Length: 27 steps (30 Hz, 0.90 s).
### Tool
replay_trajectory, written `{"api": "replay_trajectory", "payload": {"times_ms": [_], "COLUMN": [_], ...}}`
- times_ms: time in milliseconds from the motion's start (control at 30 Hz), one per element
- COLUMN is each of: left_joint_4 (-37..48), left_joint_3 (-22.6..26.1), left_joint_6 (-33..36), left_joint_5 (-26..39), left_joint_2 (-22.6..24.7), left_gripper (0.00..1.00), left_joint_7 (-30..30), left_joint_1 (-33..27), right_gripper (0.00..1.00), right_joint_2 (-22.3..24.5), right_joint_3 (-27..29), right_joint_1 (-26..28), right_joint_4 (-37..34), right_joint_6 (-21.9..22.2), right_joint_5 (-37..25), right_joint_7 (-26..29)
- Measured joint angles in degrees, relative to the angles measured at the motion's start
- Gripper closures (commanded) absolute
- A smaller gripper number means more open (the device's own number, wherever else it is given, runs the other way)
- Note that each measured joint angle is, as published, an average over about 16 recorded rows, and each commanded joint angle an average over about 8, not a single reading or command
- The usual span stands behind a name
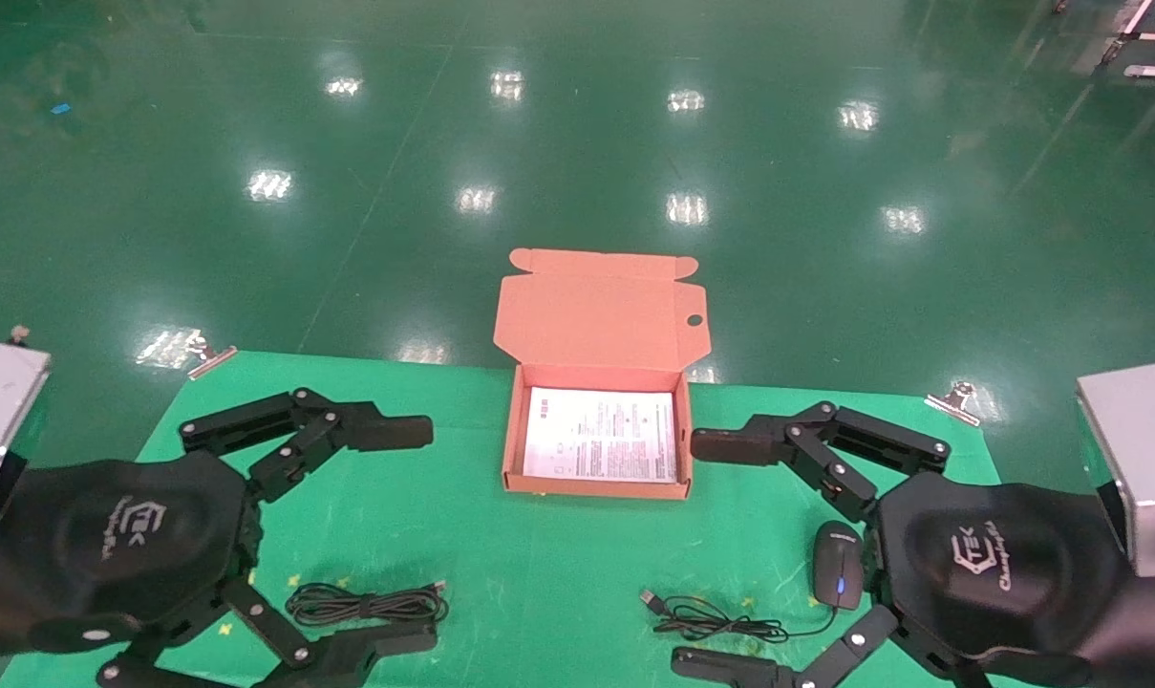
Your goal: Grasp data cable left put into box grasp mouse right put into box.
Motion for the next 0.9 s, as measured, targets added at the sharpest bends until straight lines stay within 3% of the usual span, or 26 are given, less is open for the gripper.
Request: {"api": "replay_trajectory", "payload": {"times_ms": [467,667,900], "left_joint_4": [0.4,1.3,3.2], "left_joint_3": [0.6,2.8,7.0], "left_joint_6": [0.1,0.8,2.3], "left_joint_5": [1.4,6.1,15.2], "left_joint_2": [0.3,1.1,2.8], "left_gripper": [0.0,0.0,0.0], "left_joint_7": [0.2,0.8,1.6], "left_joint_1": [-0.5,-2.6,-7.2], "right_gripper": [0.0,0.0,0.0], "right_joint_2": [0.3,0.4,-0.5], "right_joint_3": [-0.7,-2.9,-7.6], "right_joint_1": [0.9,4.1,10.4], "right_joint_4": [0.4,1.7,3.2], "right_joint_6": [-0.2,-1.3,-2.8], "right_joint_5": [-2.0,-8.3,-20.0], "right_joint_7": [-0.2,-1.8,-5.9]}}
